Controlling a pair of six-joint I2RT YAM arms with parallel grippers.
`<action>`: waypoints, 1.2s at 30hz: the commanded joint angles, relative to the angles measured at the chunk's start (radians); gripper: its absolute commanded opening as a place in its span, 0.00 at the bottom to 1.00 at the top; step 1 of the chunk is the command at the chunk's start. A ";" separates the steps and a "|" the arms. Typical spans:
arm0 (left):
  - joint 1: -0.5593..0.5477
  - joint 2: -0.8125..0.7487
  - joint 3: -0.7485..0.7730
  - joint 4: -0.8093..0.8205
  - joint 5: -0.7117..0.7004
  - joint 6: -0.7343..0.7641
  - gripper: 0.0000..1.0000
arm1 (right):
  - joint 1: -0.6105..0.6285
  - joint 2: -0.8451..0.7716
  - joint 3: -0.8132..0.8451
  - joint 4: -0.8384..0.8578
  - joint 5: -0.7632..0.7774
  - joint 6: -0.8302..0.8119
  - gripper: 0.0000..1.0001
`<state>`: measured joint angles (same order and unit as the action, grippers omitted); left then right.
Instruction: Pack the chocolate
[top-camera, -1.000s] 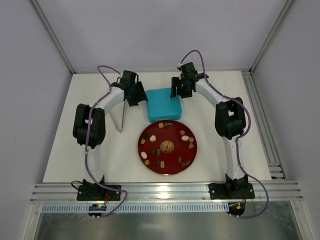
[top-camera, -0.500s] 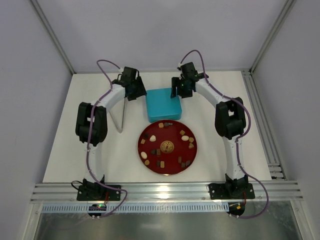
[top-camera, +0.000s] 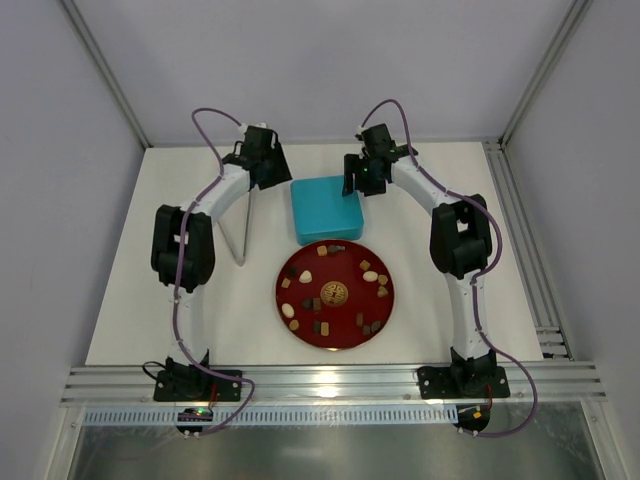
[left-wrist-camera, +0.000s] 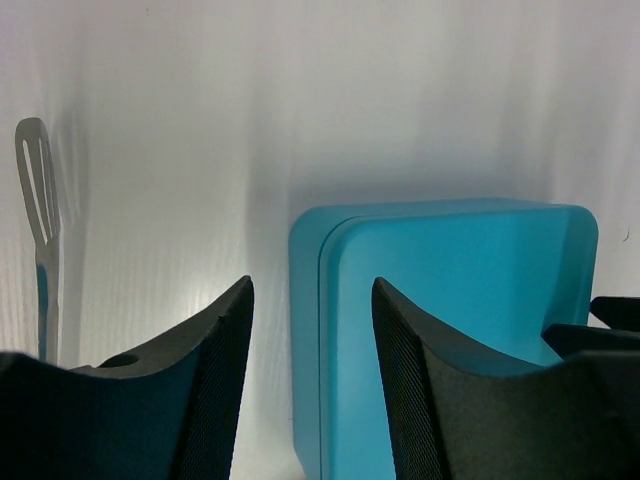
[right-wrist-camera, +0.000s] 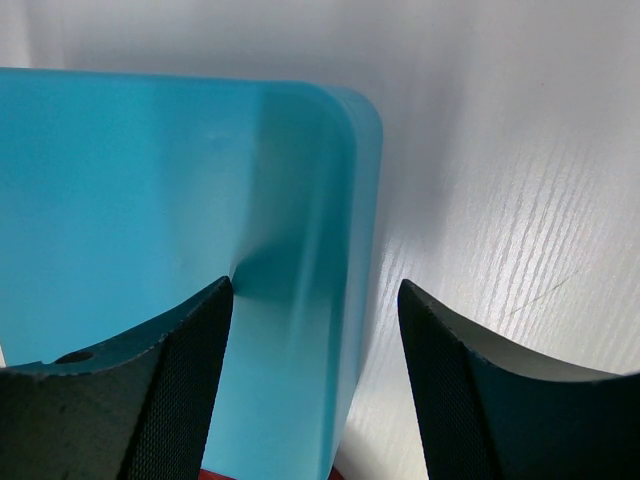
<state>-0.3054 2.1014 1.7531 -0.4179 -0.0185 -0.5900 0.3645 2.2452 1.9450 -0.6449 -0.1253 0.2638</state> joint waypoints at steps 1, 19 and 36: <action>0.002 0.012 0.042 0.031 -0.015 0.027 0.50 | -0.002 0.002 0.040 -0.015 0.024 -0.014 0.68; -0.006 0.108 0.105 -0.093 -0.006 0.027 0.48 | -0.004 0.001 0.038 -0.022 0.026 -0.014 0.68; -0.024 -0.196 -0.160 0.056 0.078 0.019 0.51 | -0.012 -0.006 0.026 -0.021 0.026 -0.009 0.68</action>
<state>-0.3164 1.9827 1.6520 -0.4053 0.0429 -0.5682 0.3569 2.2452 1.9491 -0.6567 -0.1200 0.2638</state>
